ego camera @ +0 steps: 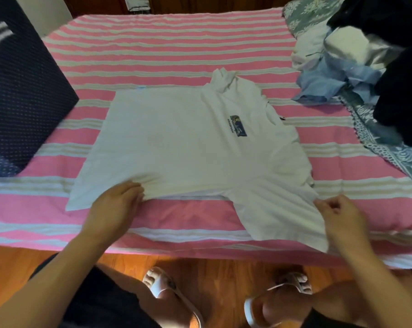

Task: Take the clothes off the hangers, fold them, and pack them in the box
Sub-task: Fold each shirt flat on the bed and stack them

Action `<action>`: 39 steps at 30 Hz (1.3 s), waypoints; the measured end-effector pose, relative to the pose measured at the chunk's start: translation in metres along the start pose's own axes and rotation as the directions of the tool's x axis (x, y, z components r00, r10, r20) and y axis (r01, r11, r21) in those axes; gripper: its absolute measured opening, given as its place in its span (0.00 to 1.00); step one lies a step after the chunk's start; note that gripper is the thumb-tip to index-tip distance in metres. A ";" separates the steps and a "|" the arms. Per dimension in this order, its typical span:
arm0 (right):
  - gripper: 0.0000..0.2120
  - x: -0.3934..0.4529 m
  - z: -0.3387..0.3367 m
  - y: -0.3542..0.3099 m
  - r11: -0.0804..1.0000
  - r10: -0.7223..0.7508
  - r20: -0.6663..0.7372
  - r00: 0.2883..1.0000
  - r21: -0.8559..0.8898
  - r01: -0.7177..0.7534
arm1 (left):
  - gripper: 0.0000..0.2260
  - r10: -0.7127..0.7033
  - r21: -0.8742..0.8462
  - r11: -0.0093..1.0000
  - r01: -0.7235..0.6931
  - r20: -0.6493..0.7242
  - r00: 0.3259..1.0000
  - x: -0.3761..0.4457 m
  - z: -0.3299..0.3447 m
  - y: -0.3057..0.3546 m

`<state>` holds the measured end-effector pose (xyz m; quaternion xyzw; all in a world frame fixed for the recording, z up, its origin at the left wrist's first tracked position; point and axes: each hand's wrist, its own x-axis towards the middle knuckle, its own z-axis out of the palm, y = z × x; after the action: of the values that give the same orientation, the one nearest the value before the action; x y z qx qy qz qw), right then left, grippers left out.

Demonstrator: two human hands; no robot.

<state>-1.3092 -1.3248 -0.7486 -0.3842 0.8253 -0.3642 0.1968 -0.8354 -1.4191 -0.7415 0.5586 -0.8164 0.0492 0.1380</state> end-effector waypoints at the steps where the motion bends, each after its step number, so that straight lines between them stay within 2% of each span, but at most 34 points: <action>1: 0.10 0.001 -0.001 0.001 1.000 0.002 -0.034 0.999 -0.023 -0.002 | 0.14 -0.056 0.016 0.998 0.056 -0.019 0.998 -0.001 -0.004 -0.008; 2: 0.10 0.001 -0.004 0.000 0.998 -0.001 -0.067 0.998 -0.058 -0.003 | 0.13 -0.122 0.030 0.992 0.124 -0.036 0.992 -0.001 -0.005 -0.018; 3: 0.09 -0.001 -0.007 -0.004 0.993 -0.024 -0.103 0.994 -0.115 0.012 | 0.13 -0.252 0.018 0.968 0.252 -0.023 0.968 -0.003 -0.009 -0.029; 4: 0.08 -0.004 -0.009 -0.009 0.981 -0.087 -0.134 0.987 -0.181 0.062 | 0.13 -0.415 -0.007 0.910 0.415 -0.012 0.910 -0.005 -0.010 -0.041; 5: 0.08 -0.010 -0.007 -0.017 0.958 -0.199 -0.153 0.968 -0.239 0.159 | 0.15 -0.577 -0.056 0.815 0.576 -0.005 0.816 -0.010 -0.013 -0.051; 7: 0.09 -0.030 0.010 -0.044 0.828 -0.511 -0.089 0.855 -0.317 0.462 | 0.18 -0.755 -0.237 0.632 0.738 0.030 0.655 -0.019 -0.012 -0.067; 9: 0.09 -0.051 0.043 -0.068 0.632 -0.722 0.104 0.685 -0.305 0.712 | 0.17 -0.837 -0.456 0.427 0.781 0.127 0.532 -0.025 -0.012 -0.070; 10: 0.10 -0.058 0.062 -0.078 0.577 -0.745 0.191 0.639 -0.298 0.761 | 0.15 -0.850 -0.526 0.343 0.779 0.179 0.495 -0.028 -0.010 -0.073; 12: 0.13 -0.066 0.096 -0.089 0.528 -0.731 0.277 0.624 -0.349 0.774 | 0.14 -0.858 -0.644 0.170 0.746 0.276 0.433 -0.030 -0.009 -0.075; 14: 0.13 -0.063 0.117 -0.093 0.520 -0.707 0.275 0.651 -0.423 0.743 | 0.11 -0.824 -0.739 0.018 0.673 0.370 0.429 -0.033 -0.015 -0.072; 17: 0.18 -0.050 0.126 -0.089 0.496 -0.720 0.265 0.642 -0.450 0.743 | 0.06 -0.778 -0.780 -0.083 0.621 0.440 0.448 -0.039 -0.021 -0.074; 22: 0.24 -0.038 0.113 -0.086 0.402 -0.815 0.282 0.506 -0.354 0.845 | 0.08 -0.754 -0.787 -0.148 0.599 0.482 0.447 -0.045 -0.024 -0.080; 24: 0.25 -0.036 0.110 -0.088 0.406 -0.813 0.299 0.500 -0.324 0.854 | 0.07 -0.733 -0.784 -0.148 0.603 0.497 0.465 -0.040 -0.025 -0.077; 27: 0.18 -0.033 0.110 -0.087 0.410 -0.813 0.311 0.493 -0.296 0.863 | 0.06 -0.721 -0.783 -0.138 0.606 0.499 0.481 -0.034 -0.027 -0.074; 29: 0.14 -0.030 0.107 -0.085 0.399 -0.826 0.314 0.468 -0.260 0.879 | 0.05 -0.751 -0.811 -0.137 0.569 0.460 0.474 -0.030 -0.033 -0.077; 32: 0.12 -0.026 0.096 -0.082 0.392 -0.852 0.287 0.438 -0.203 0.897 | 0.07 -0.768 -0.843 -0.097 0.530 0.402 0.499 -0.025 -0.048 -0.089; 34: 0.13 -0.024 0.092 -0.081 0.361 -0.865 0.287 0.412 -0.215 0.907 | 0.08 -0.751 -0.810 -0.092 0.579 0.439 0.494 -0.024 -0.054 -0.099; 36: 0.15 -0.022 0.094 -0.081 0.319 -0.868 0.316 0.384 -0.238 0.917 | 0.12 -0.735 -0.746 -0.047 0.664 0.476 0.483 -0.024 -0.056 -0.107; 39: 0.14 -0.020 0.100 -0.077 0.285 -0.859 0.362 0.361 -0.247 0.926 | 0.16 -0.718 -0.627 0.135 0.767 0.472 0.512 -0.020 -0.058 -0.109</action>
<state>-1.1984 -1.3875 -0.7554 -0.8385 0.5045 -0.1964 -0.0622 -0.7175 -1.4280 -0.6994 0.7646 -0.3645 -0.4021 0.3478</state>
